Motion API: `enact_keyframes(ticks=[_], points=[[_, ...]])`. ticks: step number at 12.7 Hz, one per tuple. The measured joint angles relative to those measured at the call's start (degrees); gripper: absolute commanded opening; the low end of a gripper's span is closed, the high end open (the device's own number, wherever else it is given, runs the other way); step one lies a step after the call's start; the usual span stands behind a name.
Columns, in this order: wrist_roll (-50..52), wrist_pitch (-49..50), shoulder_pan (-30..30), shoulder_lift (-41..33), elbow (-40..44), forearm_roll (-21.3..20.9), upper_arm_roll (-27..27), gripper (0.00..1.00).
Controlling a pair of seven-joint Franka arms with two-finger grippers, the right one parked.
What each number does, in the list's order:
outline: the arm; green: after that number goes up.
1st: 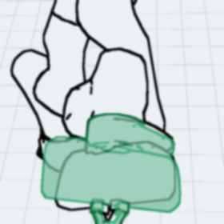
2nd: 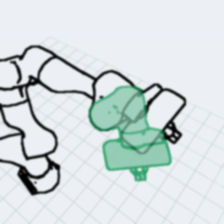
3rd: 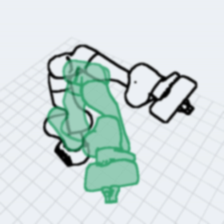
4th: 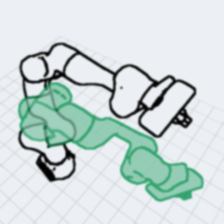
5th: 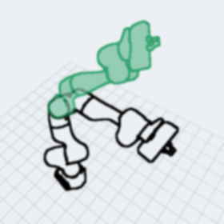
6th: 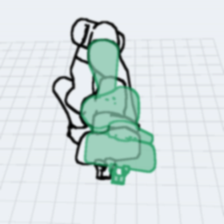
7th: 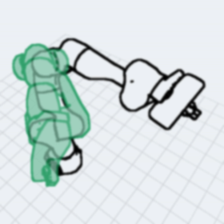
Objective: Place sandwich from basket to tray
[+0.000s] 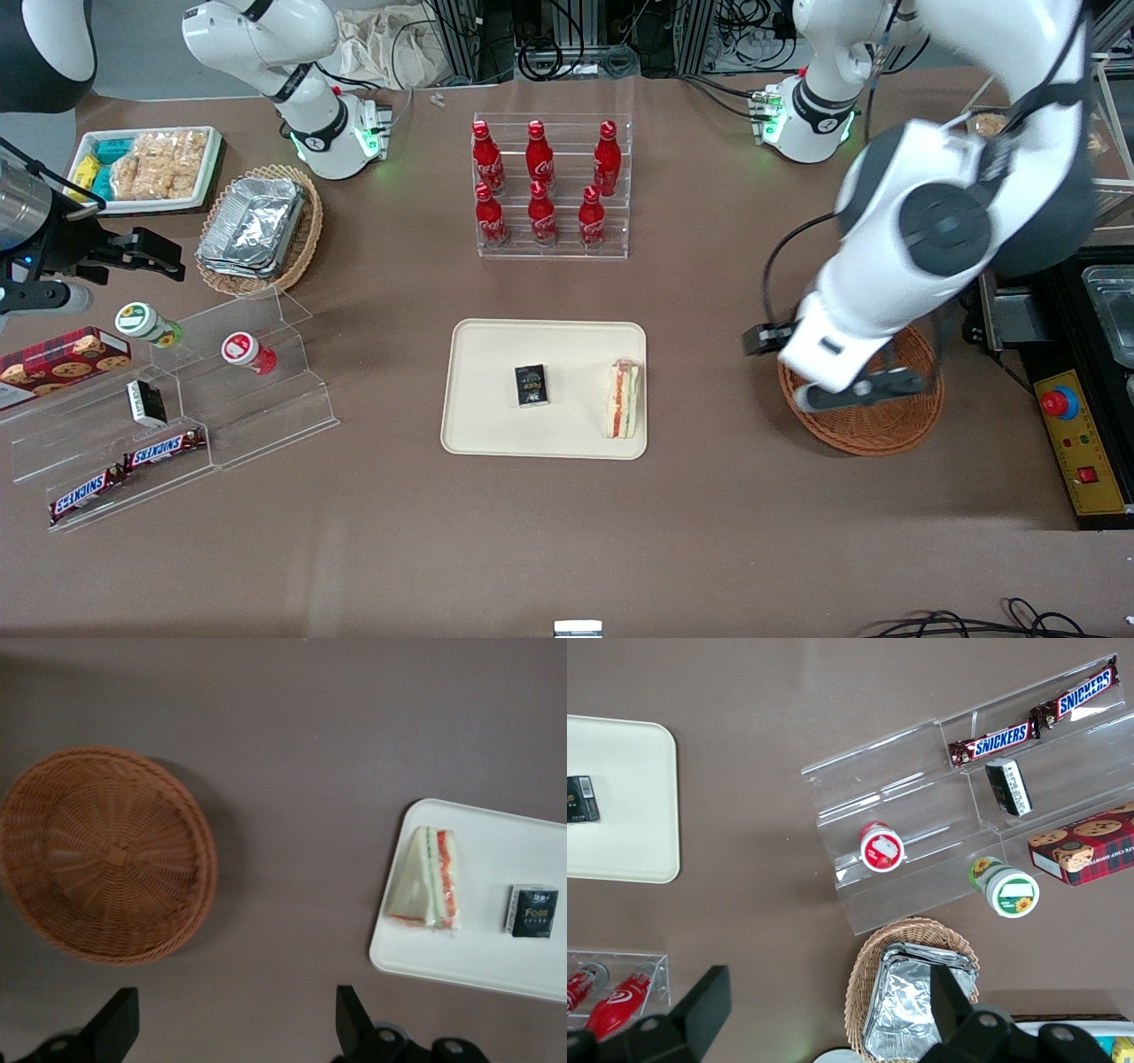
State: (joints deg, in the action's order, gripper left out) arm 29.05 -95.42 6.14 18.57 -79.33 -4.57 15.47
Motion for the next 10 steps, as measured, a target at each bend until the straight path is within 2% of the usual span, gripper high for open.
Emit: enact_keyframes(ticks=[4, 7, 10], points=[[-15.5, 0.86, -8.88, -12.53, -11.58, 0.56, -0.17, 1.0], [-24.62, 1.77, -12.8, -14.53, -13.17, 0.64, -0.37, 1.0], [-29.9, 4.96, -14.68, -13.8, -9.72, 0.64, -0.46, 1.0]])
